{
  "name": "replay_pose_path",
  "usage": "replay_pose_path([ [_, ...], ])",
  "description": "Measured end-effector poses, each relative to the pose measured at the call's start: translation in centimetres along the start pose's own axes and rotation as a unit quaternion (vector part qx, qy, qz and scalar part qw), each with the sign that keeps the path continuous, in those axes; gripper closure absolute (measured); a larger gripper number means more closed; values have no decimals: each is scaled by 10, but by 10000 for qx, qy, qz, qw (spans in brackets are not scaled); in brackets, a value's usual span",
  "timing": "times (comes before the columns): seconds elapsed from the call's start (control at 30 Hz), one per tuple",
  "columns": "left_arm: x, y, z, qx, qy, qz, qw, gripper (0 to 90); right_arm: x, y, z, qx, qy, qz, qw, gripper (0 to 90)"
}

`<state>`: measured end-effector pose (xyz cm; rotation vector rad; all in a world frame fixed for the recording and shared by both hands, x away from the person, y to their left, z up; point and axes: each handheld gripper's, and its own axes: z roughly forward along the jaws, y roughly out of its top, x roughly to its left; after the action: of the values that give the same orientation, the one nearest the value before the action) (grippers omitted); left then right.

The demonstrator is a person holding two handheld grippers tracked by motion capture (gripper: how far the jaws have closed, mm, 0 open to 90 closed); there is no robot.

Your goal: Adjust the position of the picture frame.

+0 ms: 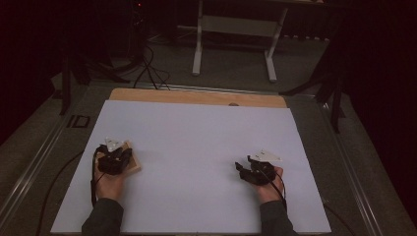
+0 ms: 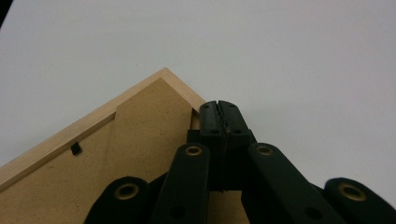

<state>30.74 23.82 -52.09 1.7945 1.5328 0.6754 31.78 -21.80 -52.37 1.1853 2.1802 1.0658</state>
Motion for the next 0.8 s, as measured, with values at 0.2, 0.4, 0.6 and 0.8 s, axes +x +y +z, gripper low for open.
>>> replay_pose_path([
  [0.2,-3,0,1,-3,-109,32,9999,898,1,0,1,13,13,-26,10000,424],
  [0.4,-10,1,2,-2,-255,162,9995,898,1,0,0,10,15,-34,10000,425],
  [0.6,-20,1,3,0,-432,292,9986,898,1,0,0,3,10,-48,10000,426],
  [0.8,-28,2,5,4,-640,320,9974,898,1,0,1,-3,6,-47,10000,426],
])
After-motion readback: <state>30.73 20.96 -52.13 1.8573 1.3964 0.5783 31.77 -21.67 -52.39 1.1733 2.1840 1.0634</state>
